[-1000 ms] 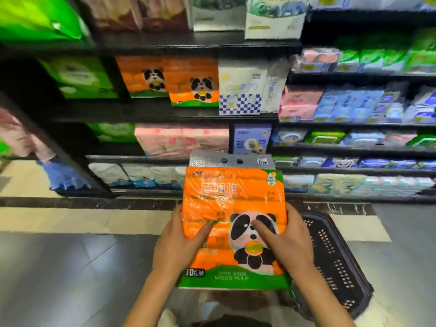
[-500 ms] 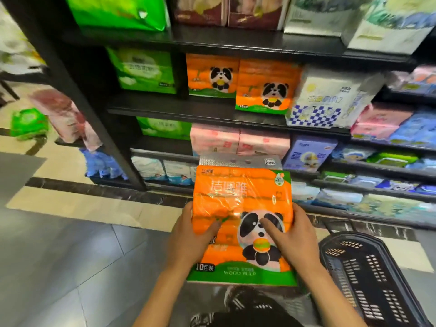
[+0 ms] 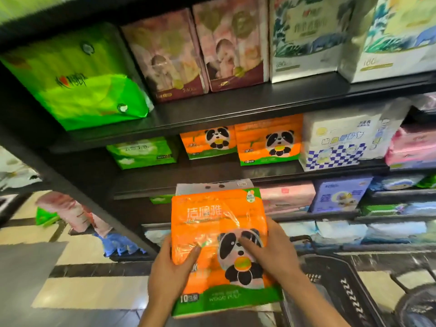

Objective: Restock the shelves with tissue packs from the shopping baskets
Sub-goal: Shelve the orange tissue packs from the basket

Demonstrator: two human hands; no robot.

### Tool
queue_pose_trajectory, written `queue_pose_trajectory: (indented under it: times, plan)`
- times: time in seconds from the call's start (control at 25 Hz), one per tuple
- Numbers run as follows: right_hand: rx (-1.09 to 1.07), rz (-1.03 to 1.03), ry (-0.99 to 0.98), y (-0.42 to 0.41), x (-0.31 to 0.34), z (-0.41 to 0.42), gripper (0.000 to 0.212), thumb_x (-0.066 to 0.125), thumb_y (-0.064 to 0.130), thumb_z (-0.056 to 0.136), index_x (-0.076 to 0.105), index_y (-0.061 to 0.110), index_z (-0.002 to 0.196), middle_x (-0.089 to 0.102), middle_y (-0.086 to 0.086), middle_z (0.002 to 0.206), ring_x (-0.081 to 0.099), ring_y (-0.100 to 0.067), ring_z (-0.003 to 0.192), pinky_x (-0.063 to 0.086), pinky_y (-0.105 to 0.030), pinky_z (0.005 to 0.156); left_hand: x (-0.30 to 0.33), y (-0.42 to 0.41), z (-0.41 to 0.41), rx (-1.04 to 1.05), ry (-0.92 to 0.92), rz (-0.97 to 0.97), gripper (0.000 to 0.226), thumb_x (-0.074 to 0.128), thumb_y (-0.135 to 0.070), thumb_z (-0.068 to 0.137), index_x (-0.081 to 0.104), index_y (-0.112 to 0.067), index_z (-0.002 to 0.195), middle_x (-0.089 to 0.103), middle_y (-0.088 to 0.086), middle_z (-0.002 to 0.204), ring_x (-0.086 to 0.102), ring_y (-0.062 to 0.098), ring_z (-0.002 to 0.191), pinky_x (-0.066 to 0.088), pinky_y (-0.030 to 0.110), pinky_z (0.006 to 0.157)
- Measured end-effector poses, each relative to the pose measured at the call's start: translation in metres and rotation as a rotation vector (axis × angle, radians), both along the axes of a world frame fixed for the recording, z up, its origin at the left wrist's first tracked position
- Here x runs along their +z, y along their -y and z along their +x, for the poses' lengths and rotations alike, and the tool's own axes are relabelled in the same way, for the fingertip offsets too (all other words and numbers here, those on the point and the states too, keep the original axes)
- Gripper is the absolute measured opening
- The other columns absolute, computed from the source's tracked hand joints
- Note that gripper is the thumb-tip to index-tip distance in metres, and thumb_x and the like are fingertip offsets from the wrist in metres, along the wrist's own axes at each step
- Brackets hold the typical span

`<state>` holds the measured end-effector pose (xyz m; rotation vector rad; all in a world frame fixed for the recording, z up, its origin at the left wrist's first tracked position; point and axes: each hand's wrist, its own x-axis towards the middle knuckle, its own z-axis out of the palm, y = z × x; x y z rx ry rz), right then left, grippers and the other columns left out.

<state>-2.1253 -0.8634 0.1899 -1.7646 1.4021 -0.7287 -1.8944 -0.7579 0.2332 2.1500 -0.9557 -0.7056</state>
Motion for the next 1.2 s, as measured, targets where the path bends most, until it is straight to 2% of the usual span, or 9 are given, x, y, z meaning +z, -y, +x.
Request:
queue_pose_trajectory:
  times: [0.08, 0.2, 0.28, 0.36, 0.52, 0.68, 0.92, 1.08, 1.2]
  plan:
    - [0.061, -0.026, 0.029, 0.034, 0.008, 0.012, 0.068, 0.075, 0.069, 0.069, 0.047, 0.040, 0.124, 0.058, 0.013, 0.112, 0.059, -0.009, 0.102, 0.051, -0.030, 0.078, 0.007, 0.027, 0.016, -0.025, 0.005, -0.078, 0.053, 0.064, -0.084, 0.065, 0.038, -0.075, 0.110, 0.064, -0.029, 0.100, 0.066, 0.005, 0.093, 0.055, 0.040, 0.083]
    - [0.124, -0.016, 0.059, 0.074, 0.020, 0.032, 0.084, 0.086, 0.054, 0.066, 0.044, 0.034, 0.135, 0.051, 0.008, 0.116, 0.049, -0.009, 0.104, 0.045, -0.031, 0.085, 0.015, 0.056, 0.042, -0.106, -0.048, -0.129, 0.076, 0.077, -0.073, 0.062, 0.036, -0.068, 0.127, 0.066, -0.031, 0.107, 0.067, 0.000, 0.094, 0.054, 0.034, 0.083]
    - [0.126, -0.009, 0.055, 0.098, 0.025, 0.047, 0.092, 0.088, 0.055, 0.062, 0.041, 0.034, 0.138, 0.049, 0.007, 0.118, 0.047, -0.009, 0.105, 0.044, -0.032, 0.089, 0.018, 0.078, 0.062, -0.144, -0.056, -0.141, 0.086, 0.086, -0.058, 0.065, 0.038, -0.056, 0.136, 0.068, -0.026, 0.113, 0.068, -0.003, 0.095, 0.055, 0.033, 0.085]
    - [0.108, -0.029, 0.030, 0.122, 0.024, 0.060, 0.096, 0.086, 0.063, 0.056, 0.040, 0.037, 0.136, 0.052, 0.007, 0.120, 0.051, -0.010, 0.107, 0.047, -0.035, 0.092, 0.016, 0.105, 0.084, -0.192, -0.046, -0.139, 0.090, 0.088, -0.056, 0.062, 0.040, -0.051, 0.138, 0.069, -0.020, 0.115, 0.068, 0.001, 0.098, 0.056, 0.037, 0.088]
    - [0.031, -0.129, 0.012, 0.157, 0.020, 0.086, 0.087, 0.083, 0.067, 0.055, 0.046, 0.038, 0.127, 0.062, 0.010, 0.117, 0.059, -0.016, 0.111, 0.054, -0.044, 0.088, 0.008, 0.160, 0.120, -0.272, -0.051, -0.169, 0.084, 0.087, -0.054, 0.062, 0.044, -0.049, 0.135, 0.072, -0.017, 0.110, 0.070, 0.005, 0.096, 0.057, 0.045, 0.089]
    - [-0.067, -0.222, 0.061, 0.192, 0.032, 0.112, 0.075, 0.093, 0.047, 0.059, 0.052, 0.028, 0.119, 0.063, 0.007, 0.114, 0.061, -0.016, 0.106, 0.054, -0.038, 0.087, 0.003, 0.220, 0.142, -0.336, -0.004, -0.302, 0.078, 0.087, -0.037, 0.073, 0.044, -0.039, 0.138, 0.063, -0.026, 0.106, 0.062, 0.001, 0.095, 0.051, 0.036, 0.091]
    - [-0.191, -0.248, 0.124, 0.229, 0.016, 0.152, 0.086, 0.097, 0.030, 0.060, 0.035, 0.026, 0.119, 0.053, -0.002, 0.123, 0.056, -0.022, 0.117, 0.051, -0.045, 0.100, -0.014, 0.286, 0.179, -0.342, 0.032, -0.392, 0.064, 0.089, -0.033, 0.072, 0.050, -0.028, 0.122, 0.064, -0.014, 0.106, 0.062, 0.003, 0.091, 0.052, 0.035, 0.087]
    - [-0.201, -0.343, 0.120, 0.237, -0.007, 0.176, 0.088, 0.094, 0.033, 0.063, 0.039, 0.021, 0.130, 0.049, -0.002, 0.130, 0.052, -0.022, 0.122, 0.049, -0.043, 0.102, -0.043, 0.289, 0.193, -0.267, 0.072, -0.457, 0.071, 0.088, -0.035, 0.073, 0.044, -0.028, 0.128, 0.064, -0.011, 0.111, 0.062, 0.012, 0.100, 0.049, 0.032, 0.086]
    - [-0.163, -0.411, 0.050, 0.258, -0.002, 0.190, 0.086, 0.092, 0.031, 0.065, 0.042, 0.010, 0.131, 0.050, -0.006, 0.127, 0.052, -0.023, 0.118, 0.048, -0.038, 0.099, -0.068, 0.295, 0.196, -0.149, 0.076, -0.495, 0.094, 0.088, -0.043, 0.070, 0.028, -0.028, 0.142, 0.062, -0.005, 0.125, 0.058, 0.013, 0.110, 0.044, 0.033, 0.092]
